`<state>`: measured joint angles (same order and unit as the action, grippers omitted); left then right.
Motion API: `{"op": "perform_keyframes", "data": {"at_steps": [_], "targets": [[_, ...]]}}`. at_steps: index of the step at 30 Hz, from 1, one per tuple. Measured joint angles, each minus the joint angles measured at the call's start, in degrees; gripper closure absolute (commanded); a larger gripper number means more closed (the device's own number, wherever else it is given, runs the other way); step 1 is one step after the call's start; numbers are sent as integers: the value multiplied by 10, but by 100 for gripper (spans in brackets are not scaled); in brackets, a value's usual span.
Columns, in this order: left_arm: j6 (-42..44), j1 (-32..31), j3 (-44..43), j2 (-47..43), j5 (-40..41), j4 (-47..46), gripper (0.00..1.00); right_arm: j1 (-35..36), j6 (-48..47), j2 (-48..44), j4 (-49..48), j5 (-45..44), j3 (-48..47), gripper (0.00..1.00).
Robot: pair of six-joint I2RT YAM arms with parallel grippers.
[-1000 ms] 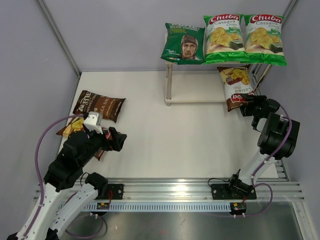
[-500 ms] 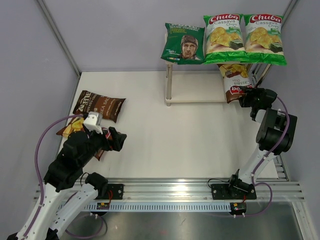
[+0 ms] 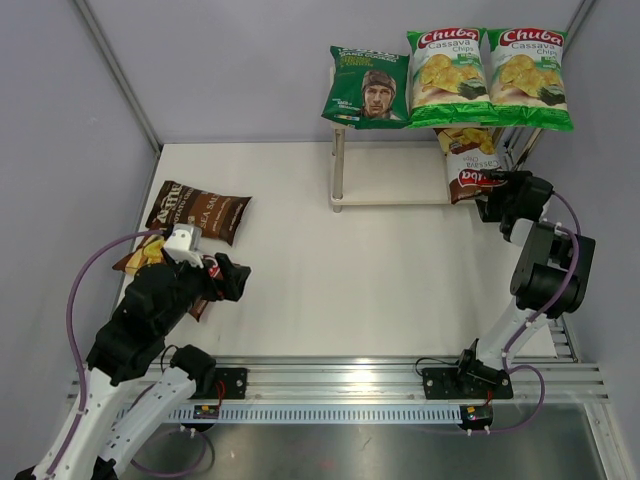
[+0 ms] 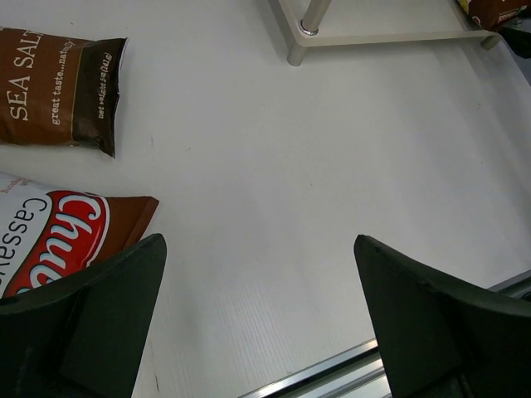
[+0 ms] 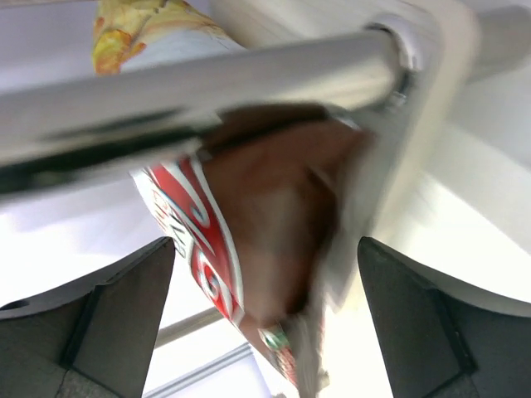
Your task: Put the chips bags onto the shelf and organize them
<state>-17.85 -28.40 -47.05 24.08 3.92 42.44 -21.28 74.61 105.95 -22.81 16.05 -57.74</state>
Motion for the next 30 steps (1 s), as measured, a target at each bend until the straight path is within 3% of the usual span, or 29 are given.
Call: {"op": "perform_keyframes", "data": {"at_steps": [10,16,23,26,30], "targets": [[-53,0,-4,83,76,15,1,-30,-89,-96,69,19,66,0],[-125,27,-4,161,117,9,1,-31,-191,-257,113,33,125,1],[-196,204,19,188,114,-36,1,-26,-247,-406,115,144,216,0],[-219,319,48,179,109,-52,1,-15,-254,-414,125,185,233,0],[-243,499,111,156,44,-98,1,13,-256,-416,121,220,233,0]]}}
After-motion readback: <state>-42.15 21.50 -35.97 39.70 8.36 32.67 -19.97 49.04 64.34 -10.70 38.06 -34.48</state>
